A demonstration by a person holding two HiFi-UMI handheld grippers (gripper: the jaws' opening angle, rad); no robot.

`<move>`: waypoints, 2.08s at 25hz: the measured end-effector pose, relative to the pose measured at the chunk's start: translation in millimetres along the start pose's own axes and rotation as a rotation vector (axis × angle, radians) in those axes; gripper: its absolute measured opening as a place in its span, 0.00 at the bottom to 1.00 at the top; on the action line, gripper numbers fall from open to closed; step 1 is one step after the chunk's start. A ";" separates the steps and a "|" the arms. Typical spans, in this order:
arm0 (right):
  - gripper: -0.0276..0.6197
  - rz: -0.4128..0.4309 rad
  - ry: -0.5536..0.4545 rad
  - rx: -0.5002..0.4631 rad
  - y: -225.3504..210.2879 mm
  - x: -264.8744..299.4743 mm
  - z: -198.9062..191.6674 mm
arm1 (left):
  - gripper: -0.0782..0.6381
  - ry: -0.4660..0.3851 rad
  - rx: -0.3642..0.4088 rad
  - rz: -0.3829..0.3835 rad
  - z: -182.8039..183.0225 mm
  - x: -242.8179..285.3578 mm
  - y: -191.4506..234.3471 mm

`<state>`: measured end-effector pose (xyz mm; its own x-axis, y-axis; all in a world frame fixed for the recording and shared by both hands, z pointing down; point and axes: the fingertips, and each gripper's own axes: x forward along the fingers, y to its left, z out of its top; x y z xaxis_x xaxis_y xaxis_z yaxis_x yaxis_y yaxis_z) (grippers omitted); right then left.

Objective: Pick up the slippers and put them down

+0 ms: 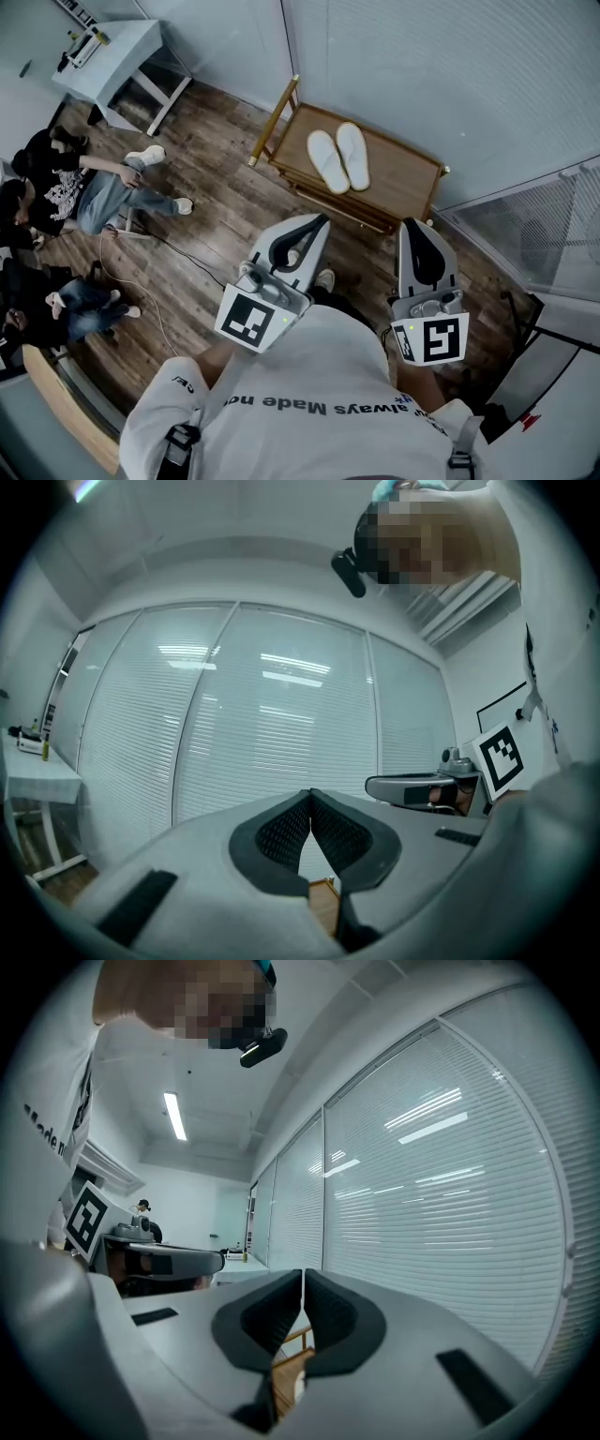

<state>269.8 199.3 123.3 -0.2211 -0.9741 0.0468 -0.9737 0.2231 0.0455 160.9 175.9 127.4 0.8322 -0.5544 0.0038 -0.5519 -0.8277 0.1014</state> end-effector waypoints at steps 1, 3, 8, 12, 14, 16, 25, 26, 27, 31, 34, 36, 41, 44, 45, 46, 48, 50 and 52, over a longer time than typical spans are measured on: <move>0.07 0.004 0.002 0.001 -2.9 5.3 1.5 | 0.12 0.001 0.001 0.004 1.9 4.6 3.5; 0.07 0.012 0.007 0.003 -6.2 16.4 1.8 | 0.13 0.005 -0.001 0.012 3.2 12.2 11.9; 0.07 0.026 0.015 0.007 -10.9 52.4 -12.7 | 0.13 0.009 -0.015 0.023 -8.9 31.2 43.1; 0.07 0.028 0.015 -0.004 -16.2 84.8 -10.3 | 0.12 -0.004 -0.002 0.017 -3.1 48.0 69.1; 0.07 0.031 0.014 -0.008 -17.9 106.1 -8.6 | 0.12 -0.008 -0.001 0.016 -0.4 57.1 87.1; 0.07 0.033 0.017 -0.009 -18.1 128.8 -6.3 | 0.13 -0.012 -0.005 0.014 3.5 65.8 107.6; 0.07 0.022 0.020 -0.028 -13.9 223.0 2.0 | 0.12 -0.015 -0.009 -0.004 12.7 97.8 196.3; 0.07 0.020 0.021 -0.026 -12.3 231.1 1.0 | 0.12 -0.018 -0.010 -0.008 13.3 99.4 204.6; 0.07 0.017 0.023 -0.025 -10.6 238.3 0.4 | 0.12 -0.022 -0.012 -0.011 13.7 100.5 212.2; 0.07 -0.002 0.023 -0.028 -6.9 255.7 0.5 | 0.12 -0.030 -0.009 -0.035 12.5 103.5 229.3; 0.07 -0.012 0.025 -0.029 -10.9 263.5 -1.2 | 0.12 -0.014 -0.017 -0.059 7.6 112.0 233.6; 0.07 -0.021 0.029 -0.023 -14.3 268.1 -4.2 | 0.12 -0.007 -0.026 -0.067 4.8 118.0 237.1; 0.07 -0.034 0.033 -0.010 -30.2 261.9 -8.0 | 0.12 0.000 -0.029 -0.054 1.3 126.7 236.8; 0.07 -0.021 0.050 -0.007 -38.8 262.8 -9.7 | 0.12 -0.001 -0.030 -0.049 3.1 135.3 234.0; 0.07 -0.017 0.056 -0.009 -40.4 262.8 -11.0 | 0.12 0.002 -0.032 -0.051 1.8 137.1 232.0; 0.07 -0.012 0.061 -0.011 -41.9 262.9 -13.4 | 0.12 0.008 -0.029 -0.054 -1.4 138.6 229.9; 0.07 -0.004 0.077 -0.008 -44.9 264.2 -22.1 | 0.12 0.029 -0.025 -0.053 -12.3 142.0 227.7; 0.07 0.002 0.098 0.001 -48.5 264.5 -34.4 | 0.12 0.045 -0.028 -0.050 -24.2 145.4 227.3; 0.07 0.004 0.128 0.012 -53.0 263.6 -50.1 | 0.12 0.067 -0.031 -0.048 -37.3 148.5 226.4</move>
<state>266.0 -67.5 183.3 -0.2168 -0.9607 0.1736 -0.9737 0.2256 0.0328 161.5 -90.6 188.0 0.8601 -0.5060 0.0642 -0.5099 -0.8498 0.1336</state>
